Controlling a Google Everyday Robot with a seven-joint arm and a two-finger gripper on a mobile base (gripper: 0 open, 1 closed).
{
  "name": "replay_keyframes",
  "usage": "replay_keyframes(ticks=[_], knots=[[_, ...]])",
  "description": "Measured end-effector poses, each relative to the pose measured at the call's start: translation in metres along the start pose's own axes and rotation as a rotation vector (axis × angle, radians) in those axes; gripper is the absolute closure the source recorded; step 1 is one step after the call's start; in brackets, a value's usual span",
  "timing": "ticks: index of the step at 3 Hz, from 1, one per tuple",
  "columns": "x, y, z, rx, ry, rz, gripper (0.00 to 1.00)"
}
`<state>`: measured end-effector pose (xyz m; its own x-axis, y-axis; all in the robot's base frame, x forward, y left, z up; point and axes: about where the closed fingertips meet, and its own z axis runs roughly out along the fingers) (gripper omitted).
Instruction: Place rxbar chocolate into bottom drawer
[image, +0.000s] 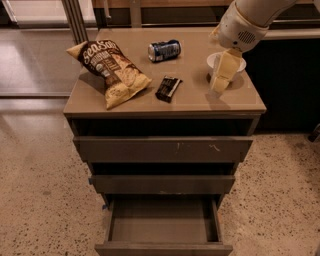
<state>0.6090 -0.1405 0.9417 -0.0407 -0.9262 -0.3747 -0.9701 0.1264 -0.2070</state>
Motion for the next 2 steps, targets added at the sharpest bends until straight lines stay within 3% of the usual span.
replay_keyframes(ticks=[1,2], knots=[[-0.003,-0.003,0.004,0.001,-0.004,-0.002,0.00],[0.014,0.001,0.005,0.041,-0.015,0.071,0.00]])
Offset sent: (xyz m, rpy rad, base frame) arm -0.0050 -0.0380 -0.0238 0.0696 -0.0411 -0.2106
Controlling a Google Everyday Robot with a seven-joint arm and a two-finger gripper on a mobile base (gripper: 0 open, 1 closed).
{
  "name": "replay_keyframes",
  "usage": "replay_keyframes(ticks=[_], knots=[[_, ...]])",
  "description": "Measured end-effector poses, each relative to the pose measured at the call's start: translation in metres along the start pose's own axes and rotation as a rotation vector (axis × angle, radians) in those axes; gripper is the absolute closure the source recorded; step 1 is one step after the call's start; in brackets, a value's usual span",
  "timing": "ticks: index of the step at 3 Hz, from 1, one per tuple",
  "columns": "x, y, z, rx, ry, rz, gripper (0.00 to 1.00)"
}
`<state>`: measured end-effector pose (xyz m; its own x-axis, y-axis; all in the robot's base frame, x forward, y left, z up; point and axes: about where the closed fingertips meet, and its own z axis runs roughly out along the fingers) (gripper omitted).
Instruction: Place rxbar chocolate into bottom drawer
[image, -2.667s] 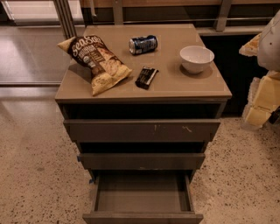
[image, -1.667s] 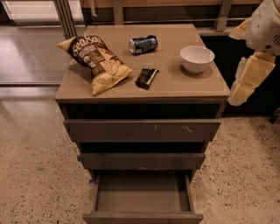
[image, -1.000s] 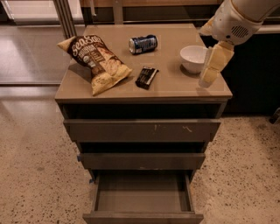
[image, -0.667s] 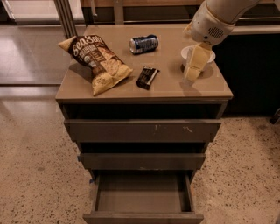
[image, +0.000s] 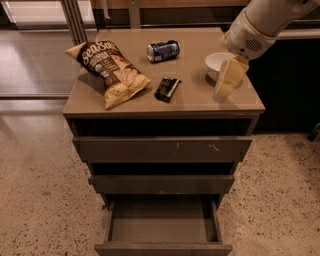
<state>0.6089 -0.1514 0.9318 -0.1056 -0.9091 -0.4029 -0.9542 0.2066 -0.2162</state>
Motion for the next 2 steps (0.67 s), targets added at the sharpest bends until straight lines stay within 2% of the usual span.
replay_keyframes(ticks=[1,2], knots=[[0.008,-0.014,0.018,0.016,-0.033,0.028,0.00],[0.003,-0.035,0.037,0.010,-0.068,0.014,0.00]])
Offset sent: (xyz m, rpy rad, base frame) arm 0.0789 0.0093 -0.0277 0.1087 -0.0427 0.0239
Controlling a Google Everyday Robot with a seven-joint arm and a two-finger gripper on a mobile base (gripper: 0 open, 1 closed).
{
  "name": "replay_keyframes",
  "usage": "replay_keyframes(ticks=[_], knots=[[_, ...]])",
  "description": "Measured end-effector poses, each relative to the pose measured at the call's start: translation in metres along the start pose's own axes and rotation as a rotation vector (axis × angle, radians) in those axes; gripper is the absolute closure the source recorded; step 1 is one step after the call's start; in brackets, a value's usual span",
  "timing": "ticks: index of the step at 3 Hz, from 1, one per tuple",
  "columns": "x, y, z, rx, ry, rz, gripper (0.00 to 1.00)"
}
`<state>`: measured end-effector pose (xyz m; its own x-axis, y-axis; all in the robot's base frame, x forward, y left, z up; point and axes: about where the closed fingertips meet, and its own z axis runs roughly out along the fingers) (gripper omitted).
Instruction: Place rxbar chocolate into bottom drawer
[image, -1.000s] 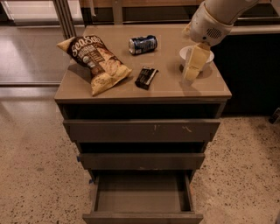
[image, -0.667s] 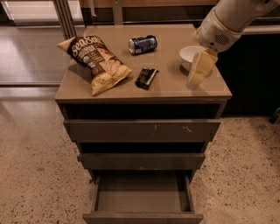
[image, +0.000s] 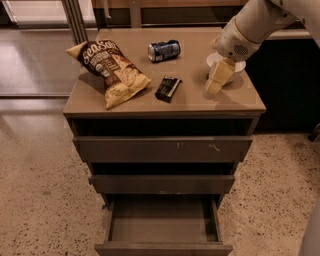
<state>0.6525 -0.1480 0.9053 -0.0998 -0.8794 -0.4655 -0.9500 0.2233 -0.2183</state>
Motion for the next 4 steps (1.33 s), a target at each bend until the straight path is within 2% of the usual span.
replay_keyframes(ticks=[2,3,4], knots=[[-0.016,-0.039,0.027,0.016,-0.096,-0.040,0.00],[-0.025,-0.050,0.045,0.003,-0.144,-0.041,0.00],[-0.032,-0.051,0.073,-0.061,-0.175,-0.027,0.00]])
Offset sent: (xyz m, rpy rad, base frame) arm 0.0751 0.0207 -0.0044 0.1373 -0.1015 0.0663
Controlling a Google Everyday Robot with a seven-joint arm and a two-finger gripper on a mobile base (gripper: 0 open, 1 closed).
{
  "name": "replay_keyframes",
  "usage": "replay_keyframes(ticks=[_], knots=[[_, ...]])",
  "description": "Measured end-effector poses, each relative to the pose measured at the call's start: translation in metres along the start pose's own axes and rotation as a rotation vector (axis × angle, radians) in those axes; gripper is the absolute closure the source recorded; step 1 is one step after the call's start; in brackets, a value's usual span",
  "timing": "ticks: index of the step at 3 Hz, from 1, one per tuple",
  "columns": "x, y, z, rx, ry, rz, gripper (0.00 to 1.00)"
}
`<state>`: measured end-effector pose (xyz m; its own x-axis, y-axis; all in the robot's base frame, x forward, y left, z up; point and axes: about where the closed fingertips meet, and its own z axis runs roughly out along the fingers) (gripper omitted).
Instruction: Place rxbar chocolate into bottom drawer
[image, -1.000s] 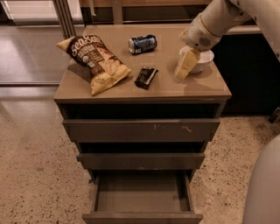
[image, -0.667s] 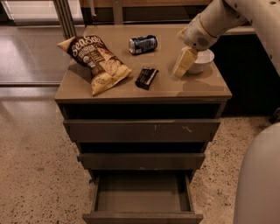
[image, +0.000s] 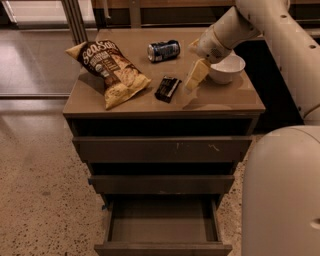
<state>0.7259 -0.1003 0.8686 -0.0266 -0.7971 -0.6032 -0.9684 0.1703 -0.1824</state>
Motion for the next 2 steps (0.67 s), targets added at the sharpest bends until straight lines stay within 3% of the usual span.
replay_keyframes(ticks=[2], knots=[[0.010,0.011,0.055,-0.167,-0.050,0.147,0.00]])
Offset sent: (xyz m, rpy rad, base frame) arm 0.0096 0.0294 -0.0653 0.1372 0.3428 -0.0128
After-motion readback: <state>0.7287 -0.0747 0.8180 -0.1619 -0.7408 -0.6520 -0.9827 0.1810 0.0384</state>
